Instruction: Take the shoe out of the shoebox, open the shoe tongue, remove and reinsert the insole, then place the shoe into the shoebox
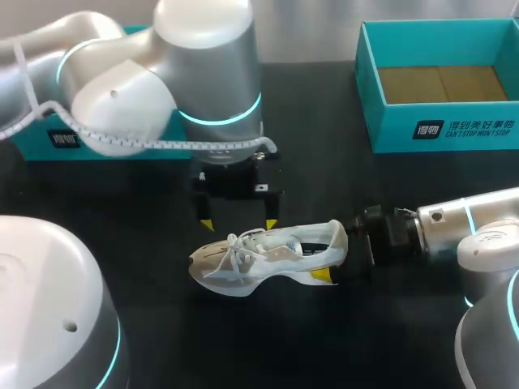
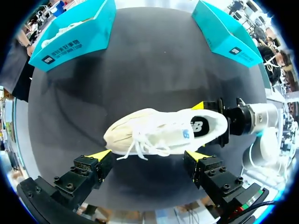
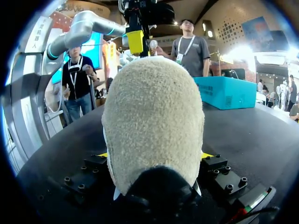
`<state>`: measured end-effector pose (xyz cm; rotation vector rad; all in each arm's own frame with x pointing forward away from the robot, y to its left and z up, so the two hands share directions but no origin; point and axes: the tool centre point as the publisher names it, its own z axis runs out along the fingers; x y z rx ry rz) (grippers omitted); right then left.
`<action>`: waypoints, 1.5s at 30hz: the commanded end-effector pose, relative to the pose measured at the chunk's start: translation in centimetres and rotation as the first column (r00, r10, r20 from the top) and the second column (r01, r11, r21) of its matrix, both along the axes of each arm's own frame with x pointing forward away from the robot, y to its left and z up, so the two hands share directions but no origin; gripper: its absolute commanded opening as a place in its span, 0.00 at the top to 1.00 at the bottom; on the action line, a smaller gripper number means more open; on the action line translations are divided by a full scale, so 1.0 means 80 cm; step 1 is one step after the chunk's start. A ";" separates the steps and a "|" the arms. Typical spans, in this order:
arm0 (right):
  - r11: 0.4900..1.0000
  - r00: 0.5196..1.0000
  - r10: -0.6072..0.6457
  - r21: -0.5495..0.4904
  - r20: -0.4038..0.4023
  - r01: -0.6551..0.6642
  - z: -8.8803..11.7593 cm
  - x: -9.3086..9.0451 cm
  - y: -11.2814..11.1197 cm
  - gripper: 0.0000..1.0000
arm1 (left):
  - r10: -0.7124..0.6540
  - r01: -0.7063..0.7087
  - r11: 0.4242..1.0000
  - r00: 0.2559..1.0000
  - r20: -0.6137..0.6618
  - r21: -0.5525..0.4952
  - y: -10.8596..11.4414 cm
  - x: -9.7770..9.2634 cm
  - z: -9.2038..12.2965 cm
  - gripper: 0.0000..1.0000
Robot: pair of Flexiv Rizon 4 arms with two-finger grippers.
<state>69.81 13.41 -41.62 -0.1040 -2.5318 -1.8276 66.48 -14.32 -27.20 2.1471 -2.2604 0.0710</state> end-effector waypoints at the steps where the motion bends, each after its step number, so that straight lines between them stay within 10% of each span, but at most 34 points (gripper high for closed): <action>1: 1.000 1.000 -0.001 -0.004 -0.001 0.001 -0.001 0.001 0.000 1.00 | -0.006 0.009 0.998 0.999 -0.032 0.068 -0.037 0.012 -0.015 0.00; 45: 1.000 1.000 -0.001 -0.004 -0.001 0.001 -0.001 0.001 0.000 1.00 | 0.175 -0.128 0.909 0.981 -0.084 0.396 -0.096 0.006 -0.083 0.00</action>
